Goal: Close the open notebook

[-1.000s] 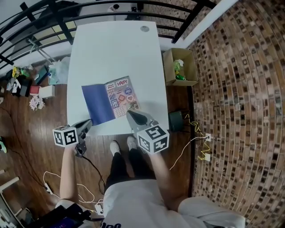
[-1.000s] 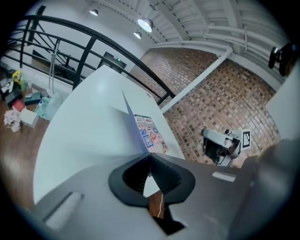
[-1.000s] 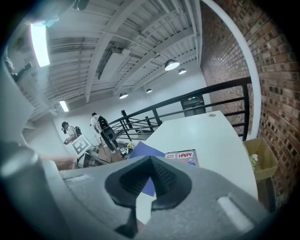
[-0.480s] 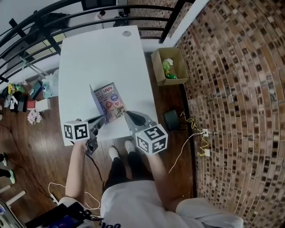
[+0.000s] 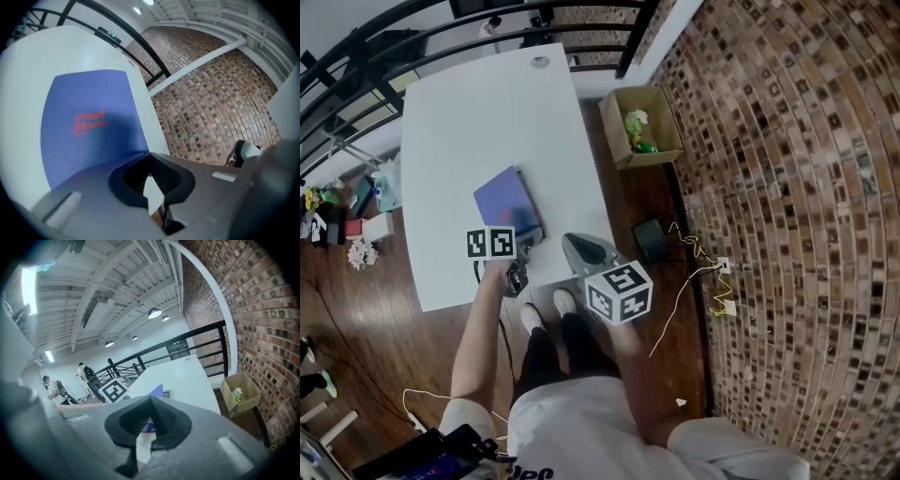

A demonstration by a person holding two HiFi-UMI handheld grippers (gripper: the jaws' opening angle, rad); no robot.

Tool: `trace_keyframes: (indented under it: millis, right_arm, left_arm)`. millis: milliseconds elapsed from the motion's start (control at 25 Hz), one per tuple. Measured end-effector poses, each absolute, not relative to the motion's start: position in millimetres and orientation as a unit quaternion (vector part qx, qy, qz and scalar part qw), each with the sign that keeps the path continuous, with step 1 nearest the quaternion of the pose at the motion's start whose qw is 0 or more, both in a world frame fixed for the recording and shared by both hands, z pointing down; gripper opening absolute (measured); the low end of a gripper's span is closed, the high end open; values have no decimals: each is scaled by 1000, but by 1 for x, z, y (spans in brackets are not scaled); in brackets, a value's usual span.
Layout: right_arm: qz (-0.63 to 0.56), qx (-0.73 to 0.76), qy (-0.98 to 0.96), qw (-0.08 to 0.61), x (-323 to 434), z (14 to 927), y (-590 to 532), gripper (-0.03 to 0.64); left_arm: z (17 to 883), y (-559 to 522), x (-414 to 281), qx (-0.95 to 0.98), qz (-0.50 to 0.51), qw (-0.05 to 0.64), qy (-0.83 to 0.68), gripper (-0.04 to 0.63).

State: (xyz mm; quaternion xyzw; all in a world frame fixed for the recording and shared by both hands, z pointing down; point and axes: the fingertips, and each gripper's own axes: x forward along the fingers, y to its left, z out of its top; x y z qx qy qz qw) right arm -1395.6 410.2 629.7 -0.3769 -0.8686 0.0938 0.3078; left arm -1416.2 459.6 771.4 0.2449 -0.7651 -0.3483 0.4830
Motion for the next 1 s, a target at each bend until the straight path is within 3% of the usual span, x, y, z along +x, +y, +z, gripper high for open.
trace_keyframes:
  millis: [280, 400, 480, 680, 1000]
  right_arm:
    - [103, -390, -859, 316, -1392, 637, 396, -11]
    - [111, -389, -857, 320, -1396, 638, 389, -11]
    - [115, -389, -858, 315, -1395, 631, 389, -11]
    - [108, -406, -863, 280, -1362, 594, 402, -11]
    - [76, -423, -882, 193, -1209, 533, 423, -11]
  left_arm:
    - [811, 452, -1417, 180, -343, 513, -766, 40]
    - [800, 448, -1417, 181, -344, 500, -774, 102]
    - [781, 451, -1412, 187, -336, 479, -789, 103]
    - [709, 479, -1372, 180, -323, 396, -841, 17]
    - [570, 527, -1205, 152, -229, 176, -945, 17]
